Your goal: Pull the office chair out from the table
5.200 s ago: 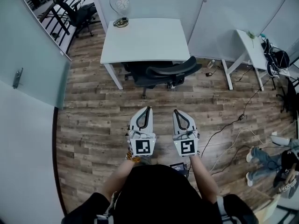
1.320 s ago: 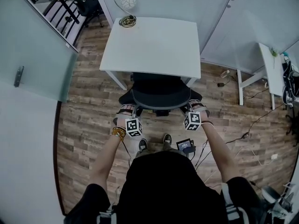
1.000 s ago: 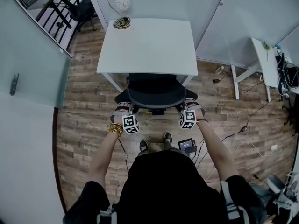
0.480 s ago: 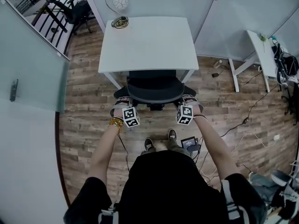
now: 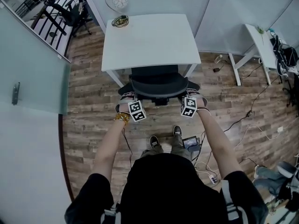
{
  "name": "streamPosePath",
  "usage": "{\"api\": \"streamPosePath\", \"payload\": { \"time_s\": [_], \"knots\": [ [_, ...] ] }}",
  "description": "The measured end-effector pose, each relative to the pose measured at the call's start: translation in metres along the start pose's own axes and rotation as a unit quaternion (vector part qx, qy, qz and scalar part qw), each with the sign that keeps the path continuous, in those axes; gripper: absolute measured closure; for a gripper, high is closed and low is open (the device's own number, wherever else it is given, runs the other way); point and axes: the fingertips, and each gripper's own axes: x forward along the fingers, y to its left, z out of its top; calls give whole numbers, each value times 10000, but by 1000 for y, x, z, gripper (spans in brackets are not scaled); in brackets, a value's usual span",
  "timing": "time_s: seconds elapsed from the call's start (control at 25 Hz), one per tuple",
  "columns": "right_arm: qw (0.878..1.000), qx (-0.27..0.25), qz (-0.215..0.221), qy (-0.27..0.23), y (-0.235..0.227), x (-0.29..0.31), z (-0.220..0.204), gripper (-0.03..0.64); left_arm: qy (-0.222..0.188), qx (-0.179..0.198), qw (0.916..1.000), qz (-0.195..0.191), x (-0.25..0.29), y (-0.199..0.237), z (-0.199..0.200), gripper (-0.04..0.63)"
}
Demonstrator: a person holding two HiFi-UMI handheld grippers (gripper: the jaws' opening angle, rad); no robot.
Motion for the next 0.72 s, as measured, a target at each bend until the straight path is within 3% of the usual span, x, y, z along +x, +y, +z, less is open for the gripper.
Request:
{"api": "streamPosePath", "payload": {
  "time_s": [0.56,0.72],
  "knots": [
    [9999,130,24,100,23,-5,11,517,-48,69,10000,6,-13,-18,-10,456],
    [9998,131,52,109,33,-9,8,517,63,-35,9999,-149,-11,-31,-8,457]
  ]
}}
